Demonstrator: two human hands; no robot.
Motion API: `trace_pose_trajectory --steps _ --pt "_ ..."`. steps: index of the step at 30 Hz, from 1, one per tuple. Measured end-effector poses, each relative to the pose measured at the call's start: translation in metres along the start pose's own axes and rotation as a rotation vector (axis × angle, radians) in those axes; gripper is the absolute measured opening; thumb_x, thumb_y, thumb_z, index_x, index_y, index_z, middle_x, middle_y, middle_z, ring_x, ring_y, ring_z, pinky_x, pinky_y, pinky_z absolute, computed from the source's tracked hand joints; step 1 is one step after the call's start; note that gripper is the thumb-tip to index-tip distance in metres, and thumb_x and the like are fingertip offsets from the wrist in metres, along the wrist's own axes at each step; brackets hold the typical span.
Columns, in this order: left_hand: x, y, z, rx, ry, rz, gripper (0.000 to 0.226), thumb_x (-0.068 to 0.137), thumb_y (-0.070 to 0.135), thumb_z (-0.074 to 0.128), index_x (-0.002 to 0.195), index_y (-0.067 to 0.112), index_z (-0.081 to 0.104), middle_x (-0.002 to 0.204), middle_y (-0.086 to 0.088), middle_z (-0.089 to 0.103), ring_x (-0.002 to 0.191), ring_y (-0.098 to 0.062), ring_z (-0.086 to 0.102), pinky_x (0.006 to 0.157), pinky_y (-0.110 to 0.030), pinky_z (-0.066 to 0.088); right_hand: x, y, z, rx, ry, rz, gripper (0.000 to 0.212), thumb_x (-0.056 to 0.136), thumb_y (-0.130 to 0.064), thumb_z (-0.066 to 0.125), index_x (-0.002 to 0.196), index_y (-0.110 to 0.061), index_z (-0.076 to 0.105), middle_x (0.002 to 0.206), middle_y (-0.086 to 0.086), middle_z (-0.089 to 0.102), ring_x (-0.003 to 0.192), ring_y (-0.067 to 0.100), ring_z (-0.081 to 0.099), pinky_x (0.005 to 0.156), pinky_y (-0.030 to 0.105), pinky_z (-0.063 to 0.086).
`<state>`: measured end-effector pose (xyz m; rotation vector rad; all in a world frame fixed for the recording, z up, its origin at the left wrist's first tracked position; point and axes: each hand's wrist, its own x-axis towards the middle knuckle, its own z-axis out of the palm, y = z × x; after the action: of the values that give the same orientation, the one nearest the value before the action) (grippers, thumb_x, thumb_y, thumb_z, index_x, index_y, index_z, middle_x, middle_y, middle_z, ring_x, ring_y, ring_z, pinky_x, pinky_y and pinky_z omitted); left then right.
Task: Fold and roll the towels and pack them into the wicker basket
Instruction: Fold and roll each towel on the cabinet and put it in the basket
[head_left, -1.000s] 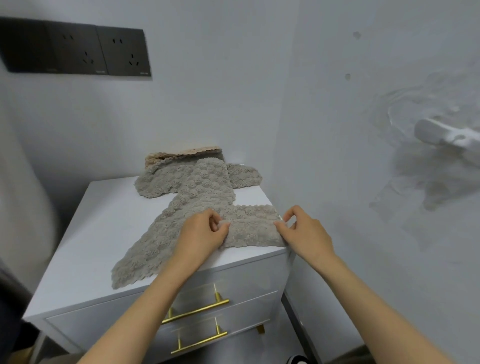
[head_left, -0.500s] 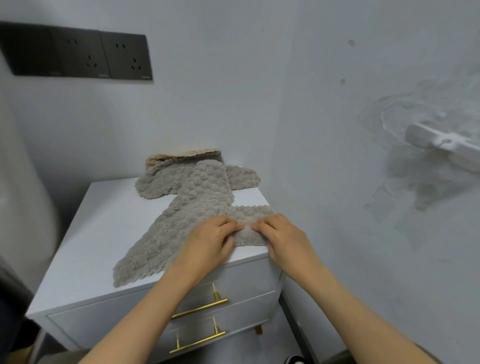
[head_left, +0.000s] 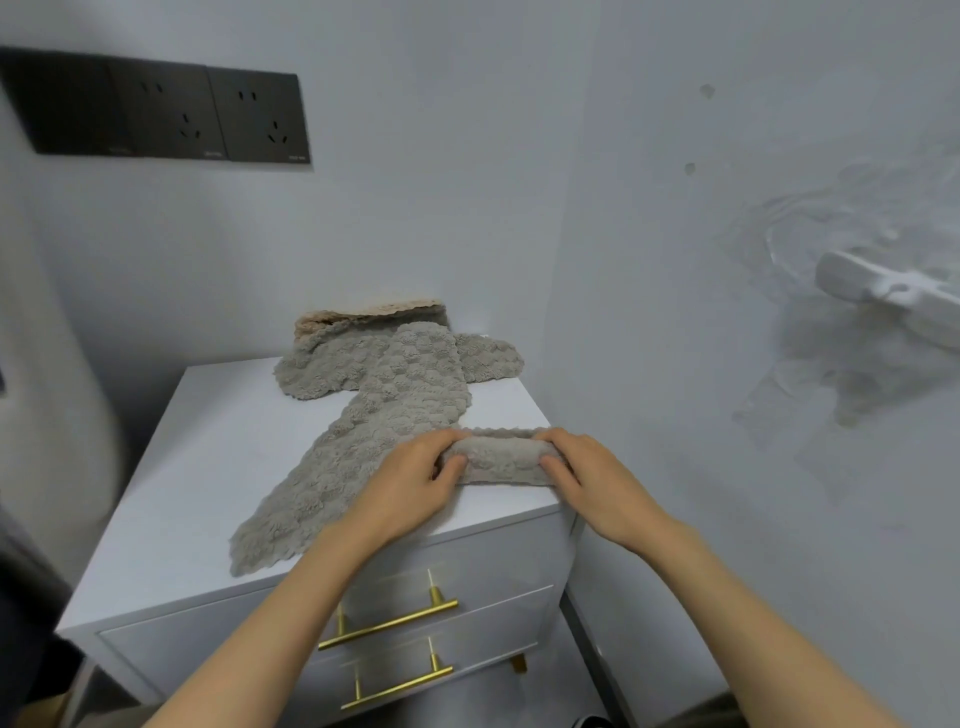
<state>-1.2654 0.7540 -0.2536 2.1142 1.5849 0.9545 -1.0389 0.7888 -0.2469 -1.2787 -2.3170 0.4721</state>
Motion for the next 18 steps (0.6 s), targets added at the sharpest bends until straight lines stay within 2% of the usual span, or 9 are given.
trace_pose_trajectory --steps 3,6,9,12,14,16,18 --pt "0.004 0.001 0.001 -0.069 -0.033 -0.092 0.019 0.100 0.026 0.044 0.114 0.026 0.057 0.072 0.012 0.052 0.066 -0.001 0.047 0.057 -0.014 0.030 0.003 -0.002 -0.005 0.158 -0.027 0.116 0.016 0.101 -0.030 0.043 0.108 -0.024 0.056 0.093 -0.003 0.064 0.086 0.012 0.056 0.076 0.021 0.042" --pt "0.011 -0.001 0.002 -0.083 -0.049 -0.170 0.015 0.100 0.027 0.043 0.094 0.023 0.055 0.065 0.012 0.046 0.062 -0.005 0.043 0.056 -0.019 0.030 0.009 -0.001 -0.005 0.234 -0.033 0.209 0.019 0.099 -0.034 0.045 0.102 -0.023 0.060 0.097 -0.008 0.065 0.089 0.008 0.057 0.071 0.011 0.039" --pt "0.015 0.000 0.005 -0.051 0.008 -0.202 0.029 0.098 0.025 0.047 0.076 0.008 0.057 0.058 0.005 0.044 0.053 -0.009 0.039 0.053 -0.028 0.028 0.016 0.000 -0.004 0.239 -0.021 0.276 0.023 0.098 -0.037 0.047 0.102 -0.020 0.062 0.099 -0.006 0.065 0.094 0.011 0.057 0.071 0.014 0.039" --pt "0.016 -0.005 0.009 0.073 0.074 -0.229 0.038 0.095 0.032 0.048 0.061 0.013 0.046 0.062 0.000 0.041 0.057 -0.014 0.040 0.053 -0.029 0.027 0.022 0.002 -0.001 0.191 -0.010 0.304 0.025 0.097 -0.037 0.049 0.106 -0.018 0.063 0.105 -0.002 0.065 0.098 0.014 0.057 0.073 0.022 0.038" --pt "0.016 -0.007 0.010 0.180 0.066 -0.268 0.041 0.096 0.040 0.043 0.061 0.018 0.042 0.067 0.000 0.040 0.068 -0.020 0.045 0.055 -0.031 0.030 0.026 0.004 0.001 0.153 -0.015 0.301 0.029 0.097 -0.036 0.050 0.110 -0.015 0.065 0.111 0.002 0.064 0.104 0.018 0.057 0.077 0.023 0.037" --pt "0.017 -0.006 0.008 0.183 0.029 -0.261 0.041 0.097 0.043 0.042 0.063 0.019 0.043 0.063 0.001 0.041 0.063 -0.020 0.045 0.053 -0.030 0.028 0.028 0.001 -0.001 0.098 -0.074 0.313 0.031 0.099 -0.034 0.047 0.110 -0.011 0.064 0.110 0.003 0.063 0.105 0.021 0.056 0.075 0.023 0.034" --pt "0.017 -0.003 0.004 0.135 -0.051 -0.268 0.039 0.098 0.042 0.043 0.068 0.017 0.043 0.060 0.002 0.042 0.055 -0.014 0.040 0.051 -0.029 0.027 0.030 -0.002 -0.004 0.037 -0.143 0.327 0.035 0.100 -0.033 0.043 0.096 -0.004 0.063 0.099 0.009 0.063 0.097 0.025 0.056 0.069 0.028 0.033"
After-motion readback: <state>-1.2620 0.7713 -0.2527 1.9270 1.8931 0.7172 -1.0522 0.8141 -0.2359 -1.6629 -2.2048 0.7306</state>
